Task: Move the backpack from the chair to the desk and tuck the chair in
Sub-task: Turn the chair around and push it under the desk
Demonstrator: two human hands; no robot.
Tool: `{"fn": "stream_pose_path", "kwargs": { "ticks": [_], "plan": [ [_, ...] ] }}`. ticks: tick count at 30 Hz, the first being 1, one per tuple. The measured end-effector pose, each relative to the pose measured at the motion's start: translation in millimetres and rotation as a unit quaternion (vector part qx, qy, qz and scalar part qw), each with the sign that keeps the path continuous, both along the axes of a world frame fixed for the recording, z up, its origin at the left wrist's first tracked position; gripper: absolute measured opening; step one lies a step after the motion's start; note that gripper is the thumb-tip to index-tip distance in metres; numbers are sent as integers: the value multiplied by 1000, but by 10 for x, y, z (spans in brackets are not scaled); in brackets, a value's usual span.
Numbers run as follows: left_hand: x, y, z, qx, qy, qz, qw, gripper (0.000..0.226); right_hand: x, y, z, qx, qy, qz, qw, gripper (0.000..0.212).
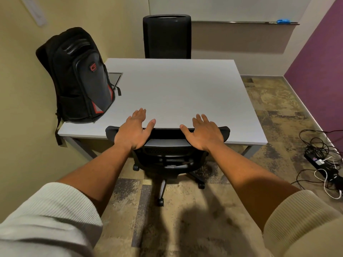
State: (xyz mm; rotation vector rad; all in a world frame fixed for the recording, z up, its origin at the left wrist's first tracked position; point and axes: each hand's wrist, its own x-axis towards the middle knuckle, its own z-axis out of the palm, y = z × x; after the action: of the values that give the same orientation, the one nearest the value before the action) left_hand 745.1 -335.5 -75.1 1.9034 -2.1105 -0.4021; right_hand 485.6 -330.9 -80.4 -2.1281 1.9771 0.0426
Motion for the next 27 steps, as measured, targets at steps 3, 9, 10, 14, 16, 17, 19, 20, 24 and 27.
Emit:
{"fn": "stream_pose_path", "kwargs": {
  "ticks": [3, 9, 10, 14, 16, 17, 19, 20, 24, 27],
  "plan": [
    [-8, -68, 1, 2, -4, 3, 1000, 79, -6, -63, -3, 1, -1, 0, 1000, 95],
    [-44, -159, -6, 7, -8, 11, 1000, 78, -46, -148, 16, 8, -8, 6, 1000, 94],
    [-48, -162, -5, 6, -9, 14, 1000, 78, -50, -152, 20, 7, -11, 6, 1000, 93],
    [-64, -150, 16, 14, -7, 22, 1000, 78, -64, -148, 47, 4, -23, 12, 1000, 91],
    [-73, -153, 17, 16, -11, 22, 1000, 78, -67, -147, 53, 5, -30, 13, 999, 90],
    [-75, -162, 19, 18, -11, 24, 1000, 78, -67, -151, 56, 6, -33, 14, 999, 90],
    [-65, -178, 20, 18, -10, 29, 999, 78, -62, -163, 51, 8, -41, 15, 999, 89],
    [-58, -185, 14, 17, -10, 32, 999, 78, -58, -169, 42, 4, -45, 15, 999, 89],
    [-40, -196, 7, 17, -13, 33, 999, 78, -44, -175, 17, -6, -55, 19, 998, 89],
    [-44, -199, 6, 18, -14, 32, 999, 77, -47, -178, 15, -5, -52, 20, 998, 89]
  ]
}}
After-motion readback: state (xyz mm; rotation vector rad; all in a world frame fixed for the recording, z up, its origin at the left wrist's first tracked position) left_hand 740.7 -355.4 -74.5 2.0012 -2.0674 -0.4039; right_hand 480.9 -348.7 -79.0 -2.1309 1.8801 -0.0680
